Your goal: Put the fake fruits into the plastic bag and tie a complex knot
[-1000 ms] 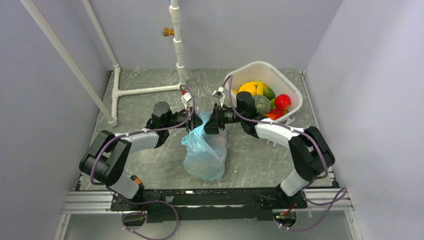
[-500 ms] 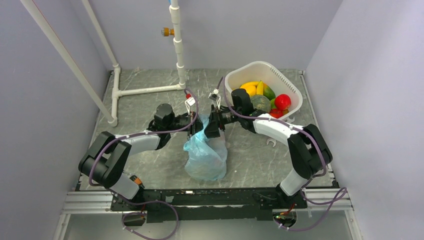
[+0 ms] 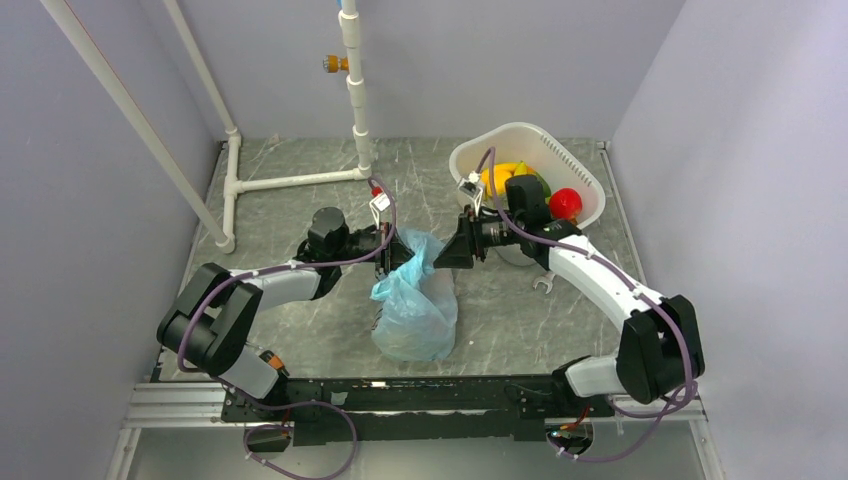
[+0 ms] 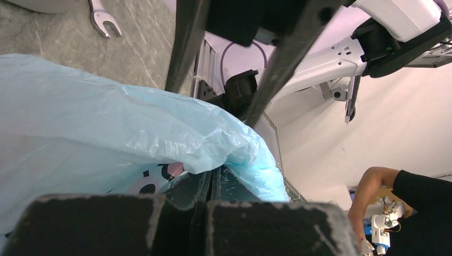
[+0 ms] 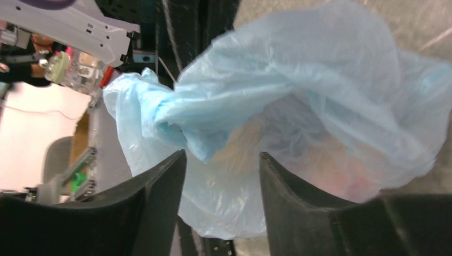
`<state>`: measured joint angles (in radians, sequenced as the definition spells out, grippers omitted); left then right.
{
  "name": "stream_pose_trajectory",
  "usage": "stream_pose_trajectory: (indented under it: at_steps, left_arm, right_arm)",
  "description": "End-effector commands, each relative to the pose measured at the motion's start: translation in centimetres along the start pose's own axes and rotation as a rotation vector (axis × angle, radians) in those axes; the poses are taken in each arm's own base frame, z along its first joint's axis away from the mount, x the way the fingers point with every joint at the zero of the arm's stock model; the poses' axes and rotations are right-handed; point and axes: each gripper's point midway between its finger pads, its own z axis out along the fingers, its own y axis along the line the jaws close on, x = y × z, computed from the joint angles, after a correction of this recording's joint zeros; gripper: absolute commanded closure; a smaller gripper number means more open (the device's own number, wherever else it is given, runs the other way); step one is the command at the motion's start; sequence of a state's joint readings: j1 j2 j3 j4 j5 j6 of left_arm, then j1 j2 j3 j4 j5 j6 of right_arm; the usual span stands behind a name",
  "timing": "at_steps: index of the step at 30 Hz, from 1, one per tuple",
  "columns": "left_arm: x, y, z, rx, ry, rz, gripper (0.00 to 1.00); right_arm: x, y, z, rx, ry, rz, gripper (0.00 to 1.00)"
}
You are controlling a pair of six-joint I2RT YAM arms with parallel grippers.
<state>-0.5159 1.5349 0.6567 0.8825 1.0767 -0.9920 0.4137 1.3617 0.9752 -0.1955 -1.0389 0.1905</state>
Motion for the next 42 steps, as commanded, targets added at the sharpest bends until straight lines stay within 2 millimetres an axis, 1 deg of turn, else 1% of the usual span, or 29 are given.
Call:
stream_pose_trajectory:
  at_steps: [1,3,8,11,13,16,18,19,20,21,25,26,29,31,35,38,39,42]
  left_arm:
    - [-1.5,-1.6,0.3,0.053,-0.016,0.092,1.0]
    - [-1.6,-1.6,0.3,0.056,-0.015,0.095,1.0]
    - [-1.1,-1.8,0.8,0.073,0.008,0.104,1.0]
    - [-1.0,-1.7,1.0,0.074,0.011,0.101,1.0]
    - [-1.0,-1.8,1.2,0.078,0.016,0.1,1.0]
    - [-1.1,-1.7,1.5,0.085,0.021,0.1,1.0]
    - [-1.1,-1.6,1.3,0.081,0.02,0.096,1.0]
    - [-1.0,-1.6,1.2,0.079,0.016,0.094,1.0]
    - [-1.0,-1.6,1.1,0.081,0.012,0.094,1.0]
    - [-0.9,-1.7,0.9,0.086,0.011,0.098,1.0]
    - [-0.7,-3.0,0.6,0.119,0.014,0.138,1.0]
    - [-0.7,-3.5,0.5,0.128,0.012,0.148,1.0]
    - [-0.2,-4.5,0.6,0.161,0.03,0.174,1.0]
    - [0.2,-5.1,1.0,0.183,0.044,0.19,1.0]
    - [0.1,-5.5,1.1,0.195,0.048,0.198,1.0]
    - [0.2,-5.3,1.1,0.185,0.049,0.193,1.0]
    - [0.2,-5.1,1.1,0.177,0.045,0.185,1.0]
    - [0.1,-4.0,0.9,0.137,0.025,0.16,1.0]
  right_arm:
    - [2.2,-0.5,-0.1,0.027,0.031,0.061,0.52]
    - [1.7,-0.4,0.3,-0.003,0.012,0.067,0.56]
    - [-0.9,-0.2,1.9,-0.062,-0.05,0.074,0.57]
    - [-1.8,0.4,2.7,-0.112,-0.068,0.079,0.56]
    - [-2.1,1.1,3.2,-0.152,-0.068,0.078,0.53]
    - [-2.2,2.2,3.7,-0.209,-0.062,0.091,0.42]
    - [-2.2,2.9,3.6,-0.236,-0.056,0.086,0.39]
    - [-2.0,2.9,3.5,-0.237,-0.051,0.085,0.4]
    - [-1.7,2.8,3.4,-0.231,-0.041,0.099,0.41]
    - [-1.6,2.7,3.3,-0.224,-0.041,0.101,0.45]
    - [-1.0,1.4,3.2,-0.181,-0.047,0.125,0.72]
    - [-0.8,0.8,3.3,-0.157,-0.045,0.13,0.77]
    - [-0.4,-0.2,3.6,-0.11,-0.047,0.094,0.82]
    - [-0.4,-0.4,4.0,-0.1,-0.039,0.083,0.84]
    - [0.1,-1.0,4.5,-0.06,-0.021,0.065,0.85]
    - [0.1,-0.5,4.4,-0.06,-0.022,0.035,0.85]
    - [0.0,-0.3,4.2,-0.062,-0.024,0.03,0.82]
    - [0.5,0.2,3.4,-0.043,0.003,0.011,0.66]
